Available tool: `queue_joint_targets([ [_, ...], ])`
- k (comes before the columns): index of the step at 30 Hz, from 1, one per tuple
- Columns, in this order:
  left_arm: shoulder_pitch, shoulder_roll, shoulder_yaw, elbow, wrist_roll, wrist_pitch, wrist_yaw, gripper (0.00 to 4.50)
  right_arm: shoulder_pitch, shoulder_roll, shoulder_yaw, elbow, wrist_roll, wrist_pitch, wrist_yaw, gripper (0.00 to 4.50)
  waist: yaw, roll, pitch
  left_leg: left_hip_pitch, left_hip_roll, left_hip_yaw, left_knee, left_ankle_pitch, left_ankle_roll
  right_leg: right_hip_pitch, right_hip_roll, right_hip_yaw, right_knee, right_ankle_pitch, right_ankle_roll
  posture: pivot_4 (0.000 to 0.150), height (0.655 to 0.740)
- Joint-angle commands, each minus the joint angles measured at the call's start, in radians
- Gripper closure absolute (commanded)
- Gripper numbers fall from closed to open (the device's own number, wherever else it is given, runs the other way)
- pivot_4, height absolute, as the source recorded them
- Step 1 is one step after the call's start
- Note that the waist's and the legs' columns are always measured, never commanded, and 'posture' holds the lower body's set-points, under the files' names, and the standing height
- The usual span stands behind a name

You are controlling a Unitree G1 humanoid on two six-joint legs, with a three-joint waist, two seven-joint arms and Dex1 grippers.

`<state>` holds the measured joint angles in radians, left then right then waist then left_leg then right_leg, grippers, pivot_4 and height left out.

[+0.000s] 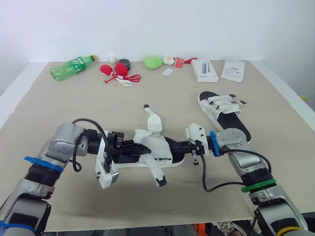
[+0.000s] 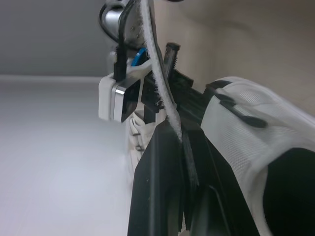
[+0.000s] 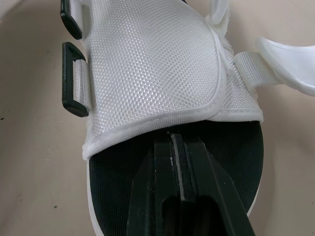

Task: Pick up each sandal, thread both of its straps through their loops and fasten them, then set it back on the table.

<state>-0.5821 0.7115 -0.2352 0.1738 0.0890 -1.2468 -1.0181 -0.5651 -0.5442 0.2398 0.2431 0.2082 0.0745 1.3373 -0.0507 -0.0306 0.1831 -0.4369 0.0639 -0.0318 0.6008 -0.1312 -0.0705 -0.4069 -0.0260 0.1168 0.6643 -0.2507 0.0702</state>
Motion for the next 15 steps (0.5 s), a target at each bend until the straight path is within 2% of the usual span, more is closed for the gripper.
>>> queue_joint_targets([
  [1,0.0,0.025,-0.012,-0.01,-0.003,0.01,0.045,3.92,-0.019,0.006,0.013,0.015,-0.011,-0.02,0.015,4.5,0.0,0.0,0.0,0.0,0.0,0.0,0.0,0.0,0.0,0.0,0.0,0.0,0.0,0.0,0.0,0.15,0.74],
  [2,0.002,0.029,-0.012,-0.014,0.001,0.018,0.056,3.35,-0.021,0.005,0.012,0.022,-0.012,-0.024,0.019,4.5,0.0,0.0,0.0,0.0,0.0,0.0,0.0,0.0,0.0,0.0,0.0,0.0,0.0,0.0,0.0,0.15,0.74],
  [4,0.01,0.039,-0.006,-0.031,0.0,0.046,0.073,2.8,-0.027,0.005,0.011,0.034,-0.015,-0.03,0.028,4.5,0.0,0.0,0.0,0.0,0.0,0.0,0.0,0.0,0.0,0.0,0.0,0.0,0.0,0.0,0.0,0.15,0.74],
  [6,0.013,0.051,0.001,-0.052,0.014,0.057,0.084,2.0,-0.032,0.006,0.011,0.045,-0.017,-0.035,0.033,4.5,0.0,0.0,0.0,0.0,0.0,0.0,0.0,0.0,0.0,0.0,0.0,0.0,0.0,0.0,0.0,0.15,0.74],
  [11,0.062,0.109,0.06,-0.133,0.04,0.142,0.128,1.93,-0.058,0.02,0.019,0.088,-0.024,-0.057,0.057,4.5,-0.001,0.0,0.0,0.0,0.0,0.0,0.0,0.0,0.0,0.0,0.0,0.0,0.0,0.0,0.0,0.15,0.74],
  [15,0.179,0.173,0.168,-0.213,-0.012,0.319,0.168,1.93,-0.075,0.028,0.021,0.116,-0.03,-0.067,0.072,4.5,-0.005,0.0,0.0,0.001,0.001,0.0,0.0,0.0,0.0,0.0,0.0,0.0,0.0,0.0,0.0,0.15,0.74],
])
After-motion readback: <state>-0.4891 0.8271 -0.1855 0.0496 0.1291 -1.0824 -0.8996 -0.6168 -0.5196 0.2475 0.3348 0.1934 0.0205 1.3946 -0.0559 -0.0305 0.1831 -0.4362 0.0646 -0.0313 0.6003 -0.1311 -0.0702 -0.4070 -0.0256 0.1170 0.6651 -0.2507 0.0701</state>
